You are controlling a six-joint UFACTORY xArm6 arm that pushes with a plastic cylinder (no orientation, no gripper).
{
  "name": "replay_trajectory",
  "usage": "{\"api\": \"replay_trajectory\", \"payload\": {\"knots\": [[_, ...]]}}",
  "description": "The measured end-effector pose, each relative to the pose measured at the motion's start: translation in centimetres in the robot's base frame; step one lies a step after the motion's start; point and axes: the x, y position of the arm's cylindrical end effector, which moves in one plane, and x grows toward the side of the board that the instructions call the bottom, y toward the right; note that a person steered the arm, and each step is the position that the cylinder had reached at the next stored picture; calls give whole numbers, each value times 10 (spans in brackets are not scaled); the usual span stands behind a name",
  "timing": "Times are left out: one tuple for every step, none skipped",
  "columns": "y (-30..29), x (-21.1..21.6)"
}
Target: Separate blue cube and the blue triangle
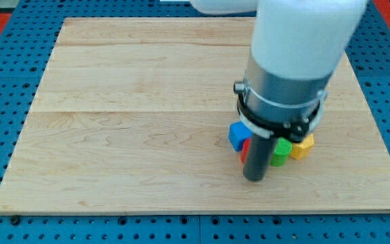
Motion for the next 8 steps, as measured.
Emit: {"api": "replay_trajectory", "payload": {"knots": [[6,-3],[-75,-8],[-70,-58],[-59,-73],[-20,-45],[-56,-51],[-8,-42],[45,-33]]}}
